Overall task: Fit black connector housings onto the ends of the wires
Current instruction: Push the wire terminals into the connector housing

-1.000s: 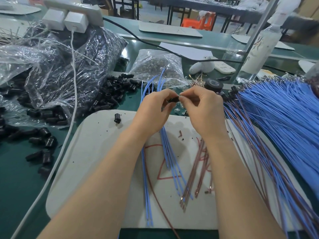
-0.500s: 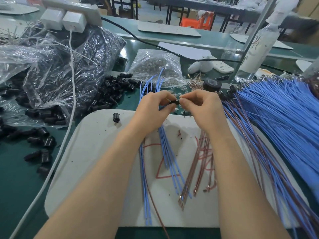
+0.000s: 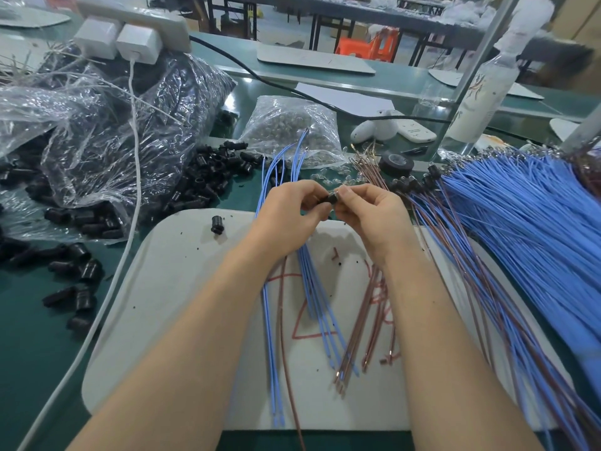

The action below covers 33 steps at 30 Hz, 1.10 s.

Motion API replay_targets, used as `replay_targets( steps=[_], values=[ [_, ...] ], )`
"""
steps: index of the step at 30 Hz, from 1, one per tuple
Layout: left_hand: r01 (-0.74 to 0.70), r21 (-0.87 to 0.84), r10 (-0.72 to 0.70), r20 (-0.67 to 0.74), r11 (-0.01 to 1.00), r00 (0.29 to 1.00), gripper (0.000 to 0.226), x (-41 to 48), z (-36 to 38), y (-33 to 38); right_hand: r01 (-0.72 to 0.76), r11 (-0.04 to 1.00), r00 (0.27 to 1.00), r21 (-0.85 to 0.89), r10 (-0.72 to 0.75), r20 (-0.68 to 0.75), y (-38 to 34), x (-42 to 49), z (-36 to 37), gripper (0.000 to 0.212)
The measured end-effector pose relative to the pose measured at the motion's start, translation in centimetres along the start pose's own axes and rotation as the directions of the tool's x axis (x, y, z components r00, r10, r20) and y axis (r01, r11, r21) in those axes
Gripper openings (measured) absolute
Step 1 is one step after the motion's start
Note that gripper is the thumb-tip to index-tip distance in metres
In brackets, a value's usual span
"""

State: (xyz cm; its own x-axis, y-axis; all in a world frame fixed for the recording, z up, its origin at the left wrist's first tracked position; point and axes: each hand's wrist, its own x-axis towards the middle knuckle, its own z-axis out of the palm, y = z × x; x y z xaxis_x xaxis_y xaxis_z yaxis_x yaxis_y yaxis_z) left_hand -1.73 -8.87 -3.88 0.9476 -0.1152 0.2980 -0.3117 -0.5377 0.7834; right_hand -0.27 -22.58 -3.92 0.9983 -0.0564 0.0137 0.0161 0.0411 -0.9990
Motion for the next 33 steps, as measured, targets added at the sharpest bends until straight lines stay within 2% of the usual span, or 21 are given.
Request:
replay_targets(
  steps=[9, 11, 14, 16, 20, 22, 24, 25, 27, 29, 30, 32, 33],
  values=[
    [0.02, -0.036, -0.022, -0.04, 0.999, 0.999, 0.012, 0.0, -0.1, 0.1, -0.011, 0.997, 0.999, 0.074, 0.008, 0.04, -0.1, 0.1, 0.1, 0.018],
    [0.028, -0.042, -0.029, -0.037, 0.999, 0.999, 0.013, 0.1, -0.1, 0.1, -0.004, 0.999, 0.997, 0.033, 0.002, 0.074, -0.1, 0.0, 0.1, 0.018],
    [0.039, -0.06, -0.04, -0.009, 0.997, 0.999, 0.013, 0.1, 0.0, 0.0, 0.057, 0.991, 0.994, -0.117, -0.046, 0.099, -0.2, -0.2, 0.0, 0.017],
    [0.049, -0.106, -0.045, 0.04, 0.993, 0.998, 0.014, 0.1, -0.2, 0.0, 0.056, 0.988, 0.993, -0.141, -0.04, 0.115, -0.3, -0.2, -0.2, 0.02],
    [0.087, -0.27, -0.057, 0.117, 0.959, 0.992, 0.012, 0.0, -0.6, 0.0, -0.125, 0.988, 0.98, 0.088, 0.109, 0.166, -0.4, 0.0, -0.2, 0.023],
    [0.099, -0.302, -0.064, 0.122, 0.948, 0.99, 0.011, 0.0, -0.6, 0.0, -0.204, 0.961, 0.968, 0.184, 0.17, 0.184, -0.3, 0.0, 0.0, 0.025],
    [0.105, -0.301, -0.071, 0.123, 0.948, 0.99, 0.011, 0.0, -0.6, -0.1, -0.219, 0.951, 0.966, 0.217, 0.18, 0.185, -0.2, 0.0, 0.1, 0.025],
    [0.107, -0.282, -0.076, 0.121, 0.953, 0.99, 0.012, 0.0, -0.6, -0.2, -0.188, 0.966, 0.973, 0.179, 0.158, 0.169, -0.1, 0.0, 0.1, 0.024],
    [0.105, -0.189, -0.088, 0.097, 0.976, 0.991, 0.012, 0.1, -0.5, -0.4, -0.012, 0.995, 0.995, -0.1, 0.021, 0.092, 0.2, 0.1, 0.2, 0.022],
    [0.099, -0.083, -0.094, 0.053, 0.992, 0.994, 0.013, 0.2, -0.3, -0.5, 0.18, 0.884, 0.983, -0.431, -0.181, 0.038, 0.4, 0.1, 0.6, 0.018],
    [0.096, -0.044, -0.094, 0.036, 0.994, 0.995, 0.014, 0.3, -0.2, -0.6, 0.24, 0.816, 0.964, -0.525, -0.264, 0.031, 0.5, 0.0, 0.7, 0.016],
    [0.084, 0.012, -0.084, 0.014, 0.996, 0.996, 0.014, 0.3, -0.1, -0.5, 0.294, 0.747, 0.94, -0.597, -0.338, 0.039, 0.5, -0.2, 1.0, 0.016],
    [0.077, 0.02, -0.077, 0.013, 0.997, 0.997, 0.014, 0.3, -0.1, -0.5, 0.27, 0.764, 0.95, -0.586, -0.309, 0.034, 0.5, -0.1, 1.0, 0.017]
  ],
)
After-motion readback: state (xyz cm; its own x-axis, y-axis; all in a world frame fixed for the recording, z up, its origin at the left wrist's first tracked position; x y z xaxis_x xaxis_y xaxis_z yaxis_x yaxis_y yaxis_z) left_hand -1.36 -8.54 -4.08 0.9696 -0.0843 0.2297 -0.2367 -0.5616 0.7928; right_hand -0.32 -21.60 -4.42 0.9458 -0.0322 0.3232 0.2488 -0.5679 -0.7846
